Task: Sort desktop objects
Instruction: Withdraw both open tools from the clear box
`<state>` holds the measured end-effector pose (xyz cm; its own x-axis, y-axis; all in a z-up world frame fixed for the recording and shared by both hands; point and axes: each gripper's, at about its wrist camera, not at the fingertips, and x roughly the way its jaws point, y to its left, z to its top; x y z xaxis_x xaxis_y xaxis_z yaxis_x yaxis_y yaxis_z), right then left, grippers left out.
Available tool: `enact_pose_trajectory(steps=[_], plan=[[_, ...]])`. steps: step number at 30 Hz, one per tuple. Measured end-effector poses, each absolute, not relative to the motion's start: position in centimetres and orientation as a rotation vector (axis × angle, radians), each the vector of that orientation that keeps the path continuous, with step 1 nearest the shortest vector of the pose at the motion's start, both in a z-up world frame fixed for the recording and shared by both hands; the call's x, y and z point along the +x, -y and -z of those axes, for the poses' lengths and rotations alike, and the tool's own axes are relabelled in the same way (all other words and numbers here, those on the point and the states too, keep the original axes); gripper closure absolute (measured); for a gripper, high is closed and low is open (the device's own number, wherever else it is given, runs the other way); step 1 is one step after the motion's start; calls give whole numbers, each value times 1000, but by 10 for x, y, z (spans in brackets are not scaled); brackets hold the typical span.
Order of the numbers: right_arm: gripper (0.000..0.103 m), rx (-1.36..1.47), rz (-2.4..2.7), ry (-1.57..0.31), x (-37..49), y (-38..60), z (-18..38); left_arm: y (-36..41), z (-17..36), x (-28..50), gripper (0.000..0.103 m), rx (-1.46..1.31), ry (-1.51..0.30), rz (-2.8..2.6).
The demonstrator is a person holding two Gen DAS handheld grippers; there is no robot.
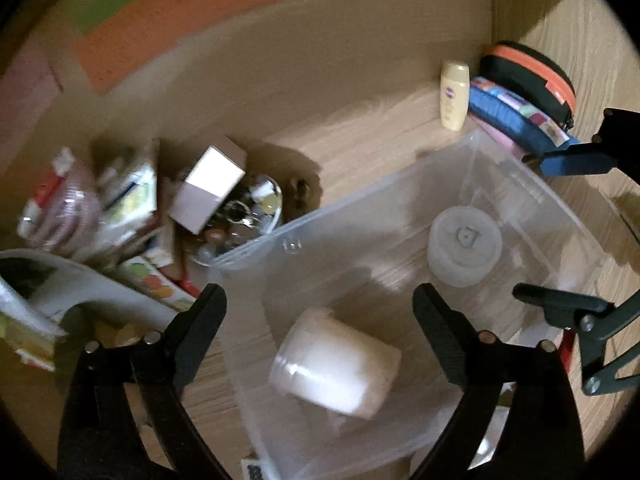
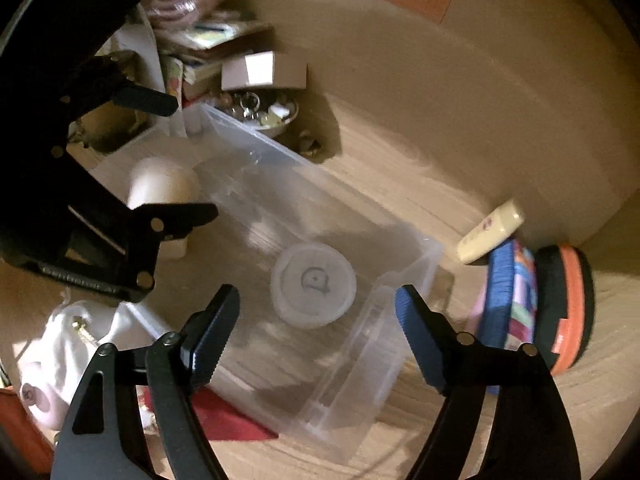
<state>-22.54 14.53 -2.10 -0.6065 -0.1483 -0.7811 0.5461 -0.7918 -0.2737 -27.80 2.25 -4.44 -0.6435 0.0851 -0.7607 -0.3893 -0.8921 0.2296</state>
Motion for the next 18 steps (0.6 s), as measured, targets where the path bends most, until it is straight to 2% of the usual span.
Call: enact_pose_trajectory(steps=[6,12,18], plan=[[25,1029,2448,-674,-203,-151,5,-13,27,-250,7,-1089,-568,-2624],[25,954,2491,-601,-177,-160,-13,6,7,-217,4,-1020,-481,-2678],[19,908,2521,-518,-156,-170,-21,33,-10,-190,2,-956,-383,-2766]])
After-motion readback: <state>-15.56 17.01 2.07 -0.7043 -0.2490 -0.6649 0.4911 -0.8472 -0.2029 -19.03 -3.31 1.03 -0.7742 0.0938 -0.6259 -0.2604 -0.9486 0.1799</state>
